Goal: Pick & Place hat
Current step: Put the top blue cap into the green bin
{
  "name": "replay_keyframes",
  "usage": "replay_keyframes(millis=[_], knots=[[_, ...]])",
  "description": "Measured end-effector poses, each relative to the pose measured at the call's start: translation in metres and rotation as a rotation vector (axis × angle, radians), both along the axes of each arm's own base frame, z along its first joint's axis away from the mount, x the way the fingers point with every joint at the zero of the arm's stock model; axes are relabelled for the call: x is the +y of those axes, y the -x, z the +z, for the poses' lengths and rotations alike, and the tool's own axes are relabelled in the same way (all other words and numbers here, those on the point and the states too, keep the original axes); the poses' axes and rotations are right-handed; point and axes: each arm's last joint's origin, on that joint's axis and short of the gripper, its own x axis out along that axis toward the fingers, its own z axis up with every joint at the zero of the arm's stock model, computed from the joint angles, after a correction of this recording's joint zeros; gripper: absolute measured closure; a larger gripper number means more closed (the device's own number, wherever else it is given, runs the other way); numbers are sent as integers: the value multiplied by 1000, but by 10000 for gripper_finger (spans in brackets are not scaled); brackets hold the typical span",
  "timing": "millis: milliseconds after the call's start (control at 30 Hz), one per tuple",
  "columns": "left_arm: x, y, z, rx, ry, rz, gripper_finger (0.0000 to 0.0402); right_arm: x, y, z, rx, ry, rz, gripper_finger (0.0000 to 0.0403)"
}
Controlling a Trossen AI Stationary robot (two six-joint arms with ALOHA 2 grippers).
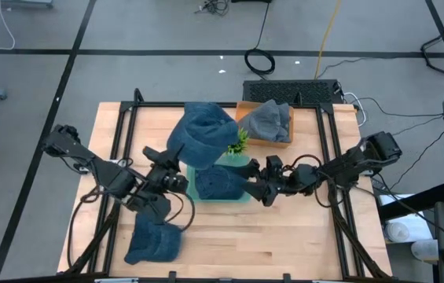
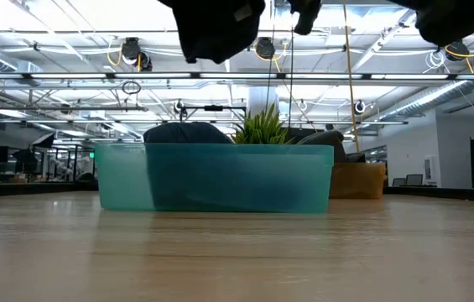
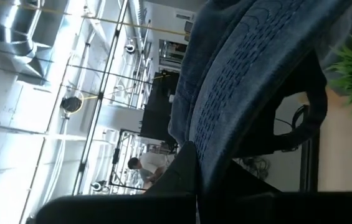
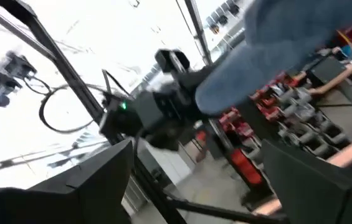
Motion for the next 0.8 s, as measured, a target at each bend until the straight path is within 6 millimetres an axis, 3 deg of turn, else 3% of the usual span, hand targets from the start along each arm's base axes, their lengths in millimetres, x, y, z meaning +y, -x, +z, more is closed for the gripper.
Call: replay_keyframes(millis=[333, 667, 800], knots=[[-20, -47, -22, -43, 27, 22, 394, -4, -2, 1, -24, -115, 33, 62], [-10, -82, -42, -133, 74, 94, 394, -6, -3, -1, -2, -190, -17, 65], [-8, -88, -50, -115, 63, 107, 394, -6, -2, 1, -27, -192, -22, 94]])
